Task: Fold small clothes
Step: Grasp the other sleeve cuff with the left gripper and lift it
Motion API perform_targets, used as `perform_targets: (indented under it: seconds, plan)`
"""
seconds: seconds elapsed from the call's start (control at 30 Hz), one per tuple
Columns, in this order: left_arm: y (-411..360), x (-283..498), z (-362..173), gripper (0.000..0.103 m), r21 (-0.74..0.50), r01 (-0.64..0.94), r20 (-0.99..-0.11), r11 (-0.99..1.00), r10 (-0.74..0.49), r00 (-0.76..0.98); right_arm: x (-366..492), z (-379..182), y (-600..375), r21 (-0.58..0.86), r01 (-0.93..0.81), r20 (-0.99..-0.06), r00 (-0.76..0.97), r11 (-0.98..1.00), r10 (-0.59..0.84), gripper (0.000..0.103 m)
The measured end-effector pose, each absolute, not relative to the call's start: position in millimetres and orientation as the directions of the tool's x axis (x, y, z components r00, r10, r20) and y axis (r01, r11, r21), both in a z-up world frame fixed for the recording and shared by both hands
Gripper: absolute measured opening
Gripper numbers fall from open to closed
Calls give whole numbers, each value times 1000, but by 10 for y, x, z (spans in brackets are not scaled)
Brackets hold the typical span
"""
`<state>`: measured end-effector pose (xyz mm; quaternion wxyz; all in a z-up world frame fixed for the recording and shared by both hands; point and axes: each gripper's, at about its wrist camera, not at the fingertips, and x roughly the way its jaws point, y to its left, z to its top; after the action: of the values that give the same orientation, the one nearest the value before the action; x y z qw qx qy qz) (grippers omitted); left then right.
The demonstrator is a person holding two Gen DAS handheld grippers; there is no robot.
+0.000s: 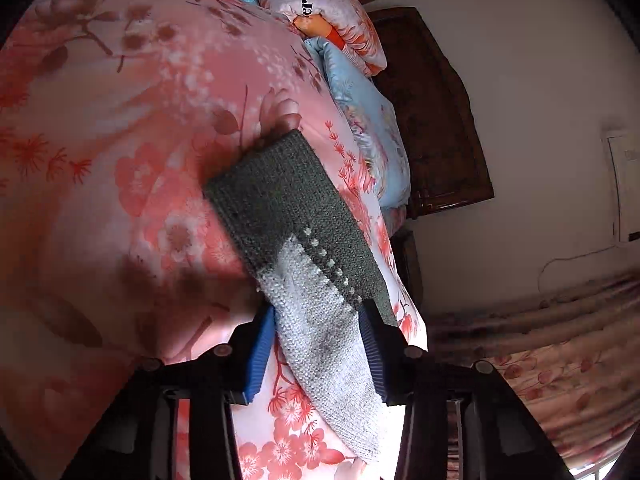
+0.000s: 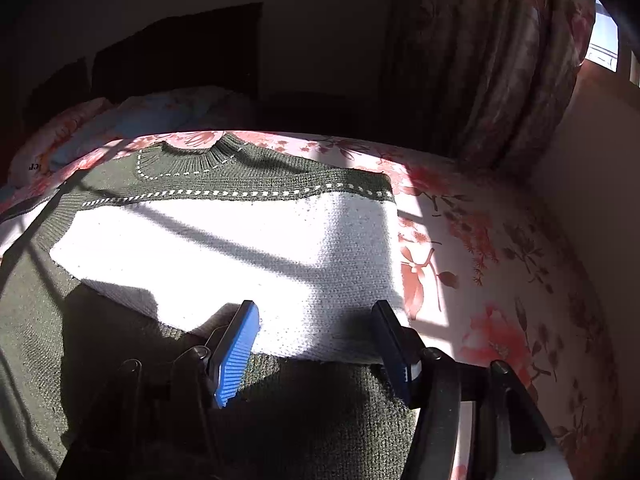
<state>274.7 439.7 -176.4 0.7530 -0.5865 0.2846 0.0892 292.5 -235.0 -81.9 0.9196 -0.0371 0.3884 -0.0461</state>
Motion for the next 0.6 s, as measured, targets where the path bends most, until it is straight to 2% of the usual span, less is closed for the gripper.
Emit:
perform_targets:
  seconds: [0.03, 0.07, 0.17, 0.23, 0.33, 0.47, 0.6]
  plan:
    - [4411, 2741, -1750, 103, -810, -505, -568, 298, -181, 803, 2925, -819, -2349, -104, 56, -711, 694, 993, -113, 60]
    - [4368, 2711, -1697, 103, -796, -526, -584, 300, -150, 798, 2926, -819, -2348, -104, 55, -711, 694, 993, -113, 60]
    - [3976, 2630, -1239, 103, -794, -441, -513, 419, -73, 855, 2928, -818, -2343, -105, 56, -711, 694, 993, -114, 60]
    - [3564, 2654, -912, 103, -784, -351, -457, 512, -92, 885, 2932, -817, -2335, -110, 55, -711, 694, 992, -117, 61]
    - [2796, 2839, -487, 103, -718, -179, -404, 672, -194, 894, 2933, -814, -2343, -105, 54, -711, 694, 993, -113, 61]
    - [1548, 3075, -313, 103, -552, 65, -442, 831, -358, 822, 2937, -814, -2352, -104, 53, -711, 695, 993, -111, 61]
    - [484, 3240, -637, 103, -468, 227, -565, 854, -487, 667, 2936, -814, -2356, -99, 51, -711, 695, 994, -107, 61]
